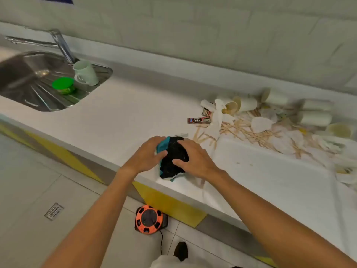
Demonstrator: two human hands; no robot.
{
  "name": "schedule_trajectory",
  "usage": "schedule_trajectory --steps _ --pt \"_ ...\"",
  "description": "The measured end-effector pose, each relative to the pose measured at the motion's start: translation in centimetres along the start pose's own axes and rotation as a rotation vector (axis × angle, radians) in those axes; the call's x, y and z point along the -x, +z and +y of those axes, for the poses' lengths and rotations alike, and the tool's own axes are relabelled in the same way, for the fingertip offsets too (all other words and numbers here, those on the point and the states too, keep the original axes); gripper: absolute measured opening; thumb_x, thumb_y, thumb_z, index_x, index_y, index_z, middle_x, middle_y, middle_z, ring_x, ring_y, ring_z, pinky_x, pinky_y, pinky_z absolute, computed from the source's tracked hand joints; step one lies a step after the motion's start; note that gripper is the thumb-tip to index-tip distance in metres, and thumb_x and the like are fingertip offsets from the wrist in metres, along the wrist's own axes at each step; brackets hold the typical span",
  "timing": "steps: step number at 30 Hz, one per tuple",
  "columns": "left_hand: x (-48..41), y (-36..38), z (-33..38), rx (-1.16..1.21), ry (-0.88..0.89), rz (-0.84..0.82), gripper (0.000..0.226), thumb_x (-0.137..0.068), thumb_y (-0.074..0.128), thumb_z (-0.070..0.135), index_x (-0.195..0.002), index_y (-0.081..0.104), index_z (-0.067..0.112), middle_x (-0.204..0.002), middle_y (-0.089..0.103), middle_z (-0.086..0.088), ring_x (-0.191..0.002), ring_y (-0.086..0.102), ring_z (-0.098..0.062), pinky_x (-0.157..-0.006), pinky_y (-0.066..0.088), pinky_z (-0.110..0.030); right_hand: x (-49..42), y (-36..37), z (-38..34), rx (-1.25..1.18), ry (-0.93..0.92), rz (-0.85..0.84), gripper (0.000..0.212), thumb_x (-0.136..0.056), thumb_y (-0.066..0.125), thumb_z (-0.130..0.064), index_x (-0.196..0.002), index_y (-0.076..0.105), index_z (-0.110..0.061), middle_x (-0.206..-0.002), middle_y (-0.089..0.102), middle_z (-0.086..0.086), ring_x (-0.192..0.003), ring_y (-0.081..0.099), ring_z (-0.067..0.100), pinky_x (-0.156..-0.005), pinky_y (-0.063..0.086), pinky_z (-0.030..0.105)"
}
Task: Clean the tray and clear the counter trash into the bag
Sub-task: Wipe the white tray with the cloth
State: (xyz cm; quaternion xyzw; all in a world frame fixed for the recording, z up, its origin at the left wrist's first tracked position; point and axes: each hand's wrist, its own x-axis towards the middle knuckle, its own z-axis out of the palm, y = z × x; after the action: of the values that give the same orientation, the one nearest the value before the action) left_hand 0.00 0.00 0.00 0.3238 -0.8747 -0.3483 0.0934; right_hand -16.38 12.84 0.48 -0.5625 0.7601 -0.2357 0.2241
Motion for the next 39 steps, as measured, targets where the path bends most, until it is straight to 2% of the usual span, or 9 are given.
schedule_trajectory --steps 5,7,9,12,18,25,31,35,39 --pt "1.6 1.7 -1.5 -0.011 -0.038 0.038 0.045 -0.093 0.063 0.013 -0.137 0.051 0.007 -0.133 0.054 -0.009 -0.122 0.051 -0.024 -0.106 0.040 -0.033 0.0 3.3 -0.3 0.240 0.050 -0.100 0.085 -0.085 0.060 -0.060 -0.153 0.023 -0.025 -0.161 0.015 0.006 -0.148 0.012 0.025 -0.115 0.019 0.047" --pt "2.2 2.6 -1.8 0.110 -0.054 0.119 0.040 -0.091 0.065 0.006 -0.129 0.057 0.007 -0.122 0.059 -0.007 -0.110 0.056 -0.020 -0.099 0.049 -0.038 0.2 4.4 0.0 0.296 0.034 -0.032 0.082 -0.085 0.059 -0.061 -0.151 0.027 -0.025 -0.157 0.024 0.006 -0.142 0.020 0.028 -0.110 0.026 0.046" --pt "2.3 3.1 -1.8 0.264 -0.120 0.157 0.033 -0.089 0.066 0.003 -0.120 0.063 0.011 -0.113 0.063 -0.001 -0.102 0.061 -0.018 -0.091 0.053 -0.030 0.5 4.9 -0.3 0.292 0.011 0.029 0.073 -0.086 0.062 -0.054 -0.146 0.035 -0.022 -0.147 0.037 0.007 -0.130 0.032 0.030 -0.101 0.035 0.045" --pt "1.9 2.9 -0.3 0.533 -0.187 0.137 0.024 -0.088 0.066 -0.001 -0.109 0.068 0.011 -0.100 0.071 -0.002 -0.097 0.066 -0.020 -0.077 0.053 -0.015 1.1 4.6 -0.6 0.133 -0.020 0.090 0.046 -0.093 0.061 -0.033 -0.132 0.048 -0.013 -0.129 0.052 0.010 -0.114 0.046 0.031 -0.088 0.043 0.042" --pt "0.1 1.4 5.5 0.828 -0.057 0.005 0.025 -0.092 0.064 0.017 -0.117 0.066 0.013 -0.108 0.072 -0.007 -0.097 0.069 -0.018 -0.083 0.057 -0.027 4.7 -1.7 0.8 -0.148 -0.083 0.380 0.039 -0.098 0.053 -0.030 -0.136 0.044 -0.030 -0.117 0.060 -0.003 -0.103 0.054 0.015 -0.084 0.050 0.037" --pt "-3.0 7.6 8.5 0.316 0.121 -0.001 0.017 -0.090 0.068 0.020 -0.107 0.070 0.018 -0.101 0.066 0.004 -0.080 0.062 -0.010 -0.072 0.052 -0.018 11.2 -9.8 6.5 -0.116 0.077 0.582 0.047 -0.098 0.056 -0.022 -0.143 0.047 -0.031 -0.097 0.046 -0.004 -0.090 0.047 0.012 -0.079 0.045 0.024" --pt "-4.0 11.4 9.3 0.184 0.122 -0.046 0.022 -0.089 0.069 0.017 -0.111 0.069 0.017 -0.083 0.061 0.008 -0.071 0.058 -0.004 -0.074 0.050 -0.017 15.1 -8.9 10.6 0.143 0.209 0.260 0.046 -0.101 0.050 -0.030 -0.145 0.041 -0.037 -0.101 0.039 -0.004 -0.095 0.045 0.017 -0.080 0.046 0.036" --pt "-4.7 12.0 9.2 0.210 0.050 -0.044 0.037 -0.089 0.070 0.015 -0.125 0.065 0.018 -0.078 0.060 0.007 -0.069 0.058 -0.008 -0.079 0.053 -0.029 16.3 -5.7 10.6 0.347 0.214 -0.083 0.052 -0.101 0.038 -0.048 -0.151 0.025 -0.040 -0.128 0.037 0.006 -0.120 0.036 0.025 -0.090 0.034 0.035" --pt "-5.1 11.9 8.8 0.311 -0.045 -0.094 0.046 -0.087 0.072 0.014 -0.131 0.060 0.016 -0.080 0.061 0.001 -0.074 0.063 -0.015 -0.083 0.058 -0.045 15.2 -4.2 9.9 0.431 0.190 -0.113 0.054 -0.098 0.034 -0.058 -0.149 0.029 -0.041 -0.152 0.022 0.002 -0.133 0.023 0.028 -0.101 0.030 0.046"
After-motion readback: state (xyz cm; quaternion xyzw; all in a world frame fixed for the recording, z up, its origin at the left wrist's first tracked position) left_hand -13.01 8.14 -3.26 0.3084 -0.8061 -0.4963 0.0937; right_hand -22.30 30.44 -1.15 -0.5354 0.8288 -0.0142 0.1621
